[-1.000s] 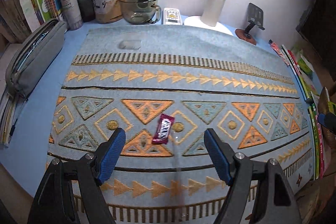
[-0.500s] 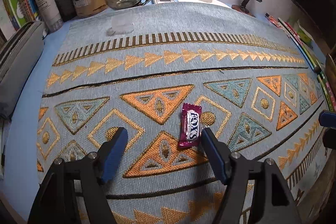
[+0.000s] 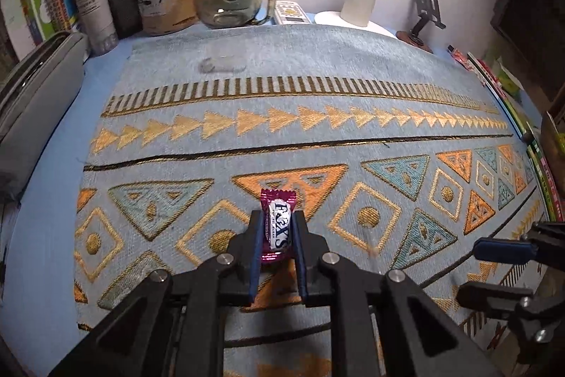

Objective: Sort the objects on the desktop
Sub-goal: 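Grasp the red candy wrapper with the left tool while the right tool grasps the clear pen, then carry the candy wrapper with the left tool while the right tool carries the clear pen to the plate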

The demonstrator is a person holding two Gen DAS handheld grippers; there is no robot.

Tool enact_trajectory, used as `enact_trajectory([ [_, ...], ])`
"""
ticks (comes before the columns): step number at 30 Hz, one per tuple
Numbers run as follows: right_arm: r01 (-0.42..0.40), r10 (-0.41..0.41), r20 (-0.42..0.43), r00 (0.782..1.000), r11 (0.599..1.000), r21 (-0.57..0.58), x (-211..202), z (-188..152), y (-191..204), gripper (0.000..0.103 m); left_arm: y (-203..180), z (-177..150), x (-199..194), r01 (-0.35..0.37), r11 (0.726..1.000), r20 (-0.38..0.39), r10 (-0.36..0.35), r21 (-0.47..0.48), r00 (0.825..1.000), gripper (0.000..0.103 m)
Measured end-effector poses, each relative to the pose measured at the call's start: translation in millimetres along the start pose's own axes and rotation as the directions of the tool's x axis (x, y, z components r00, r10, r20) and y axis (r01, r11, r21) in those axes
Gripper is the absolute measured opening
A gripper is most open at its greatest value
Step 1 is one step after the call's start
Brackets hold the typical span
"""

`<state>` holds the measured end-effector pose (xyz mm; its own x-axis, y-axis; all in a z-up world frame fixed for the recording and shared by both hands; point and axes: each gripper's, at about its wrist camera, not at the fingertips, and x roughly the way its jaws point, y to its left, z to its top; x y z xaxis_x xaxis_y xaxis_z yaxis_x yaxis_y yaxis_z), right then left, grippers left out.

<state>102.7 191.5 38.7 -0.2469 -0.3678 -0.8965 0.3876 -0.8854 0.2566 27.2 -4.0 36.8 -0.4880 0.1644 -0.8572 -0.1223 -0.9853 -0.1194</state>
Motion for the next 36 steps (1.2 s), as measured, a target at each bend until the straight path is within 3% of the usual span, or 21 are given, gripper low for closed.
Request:
enact_trajectory([
  [6,-0.053,0.051,-0.051,0.997,0.998,-0.036,35.4,5.7,34.2,0.046,24.9,-19.6,-19.6,-0.023,0.995,0.005,0.023,-0.098,1.0,0.013],
  [12,0.067,-0.07,-0.029,0.997,0.992,-0.109,52.3,2.6,62.3,0.045,27.3,-30.4,-23.5,-0.035,0.993,0.007,0.036,-0.112,0.999,0.013],
  [16,0.181,-0.181,0.02,0.983,0.955,-0.237,59.8,-8.3,81.0,0.045,25.9,-31.7,-26.6,-0.033,0.992,0.013,0.035,-0.121,0.999,0.013],
  [19,0.183,-0.179,0.04,0.983,0.945,-0.271,60.1,-12.2,83.8,0.036,22.1,-32.6,-29.1,-0.032,0.993,0.015,0.034,-0.117,0.999,0.013],
  [22,0.17,-0.167,0.034,0.985,0.944,-0.282,58.9,-12.4,82.2,0.009,16.2,-31.0,-30.4,-0.032,0.994,0.017,0.034,-0.105,0.999,0.013],
  [27,0.101,-0.102,0.004,0.995,0.978,-0.183,47.6,-7.3,54.6,0.004,-1.5,-24.0,-34.1,-0.021,0.997,0.024,0.023,-0.078,0.999,0.013],
  [36,0.054,-0.06,0.074,0.996,0.995,0.08,-27.0,-6.0,-34.8,0.004,-73.7,0.7,-43.2,0.05,0.999,0.049,-0.05,0.014,0.998,0.013],
])
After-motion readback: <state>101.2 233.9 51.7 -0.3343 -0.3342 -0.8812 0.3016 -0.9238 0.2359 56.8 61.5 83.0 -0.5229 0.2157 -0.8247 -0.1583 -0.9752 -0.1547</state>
